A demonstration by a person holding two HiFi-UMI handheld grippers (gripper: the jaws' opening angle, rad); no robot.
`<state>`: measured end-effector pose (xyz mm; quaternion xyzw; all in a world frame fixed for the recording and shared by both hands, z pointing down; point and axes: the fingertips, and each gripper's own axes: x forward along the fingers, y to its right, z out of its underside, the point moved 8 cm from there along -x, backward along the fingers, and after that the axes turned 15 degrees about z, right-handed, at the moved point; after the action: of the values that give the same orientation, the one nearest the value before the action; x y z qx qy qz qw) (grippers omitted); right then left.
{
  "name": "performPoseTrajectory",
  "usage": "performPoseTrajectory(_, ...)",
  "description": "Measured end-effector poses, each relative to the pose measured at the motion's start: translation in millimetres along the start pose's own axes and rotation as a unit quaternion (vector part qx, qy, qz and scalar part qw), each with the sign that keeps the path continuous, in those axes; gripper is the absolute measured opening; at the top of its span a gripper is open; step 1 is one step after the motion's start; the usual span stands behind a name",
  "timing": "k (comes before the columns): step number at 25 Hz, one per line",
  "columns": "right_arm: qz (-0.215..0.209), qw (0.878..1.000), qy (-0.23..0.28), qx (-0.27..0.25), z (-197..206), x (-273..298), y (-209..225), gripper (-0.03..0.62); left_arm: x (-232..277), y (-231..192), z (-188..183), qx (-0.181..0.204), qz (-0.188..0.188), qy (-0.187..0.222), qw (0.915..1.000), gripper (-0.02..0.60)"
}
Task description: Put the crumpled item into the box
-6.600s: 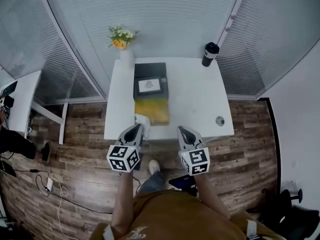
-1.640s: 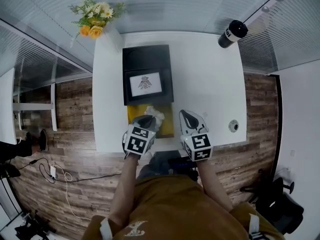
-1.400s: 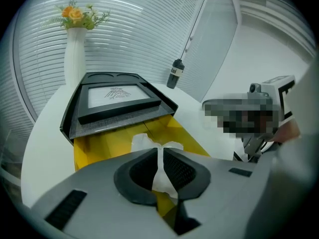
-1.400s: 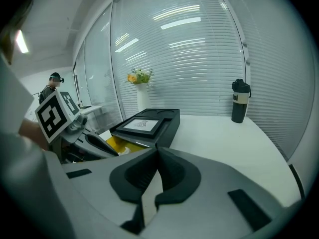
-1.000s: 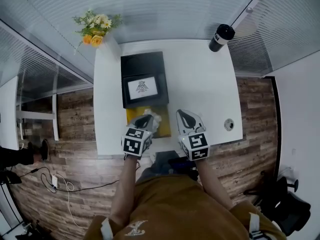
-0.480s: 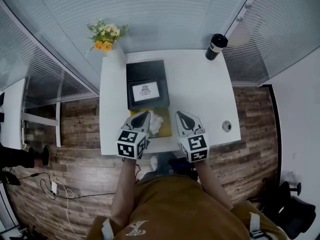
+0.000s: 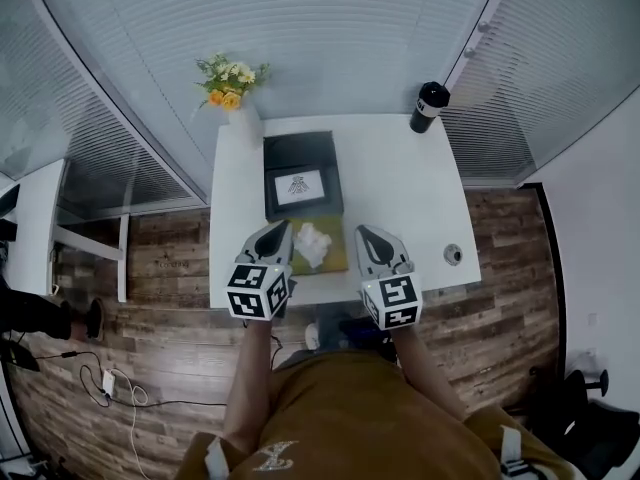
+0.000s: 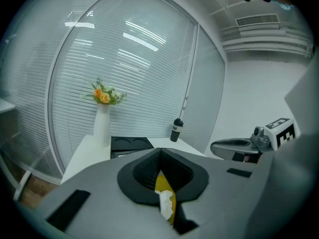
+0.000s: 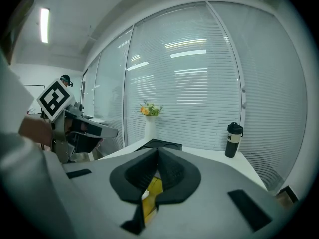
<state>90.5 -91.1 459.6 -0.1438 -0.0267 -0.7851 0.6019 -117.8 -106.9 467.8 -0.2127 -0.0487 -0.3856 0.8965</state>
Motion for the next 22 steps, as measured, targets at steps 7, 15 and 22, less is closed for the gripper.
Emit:
performPoseTrajectory(7,0.001,1.000,0.013,0.002,-5,-12,-5,0.012,-18,5,-7,0.004,-0.009,0.040,0.9992,0.023)
performPoseTrajectory(15,0.003,1.000,0.017,-0.002,-8,-14,-7,0.012,-18,12,-8,0.018,0.016,0.038,0.9990,0.023)
performPoseTrajectory(22,0.002,1.000,0.014,-0.002,-8,-11,-7,0.012,-14,13,-9,0.025,0.021,0.037,0.9988,0.023)
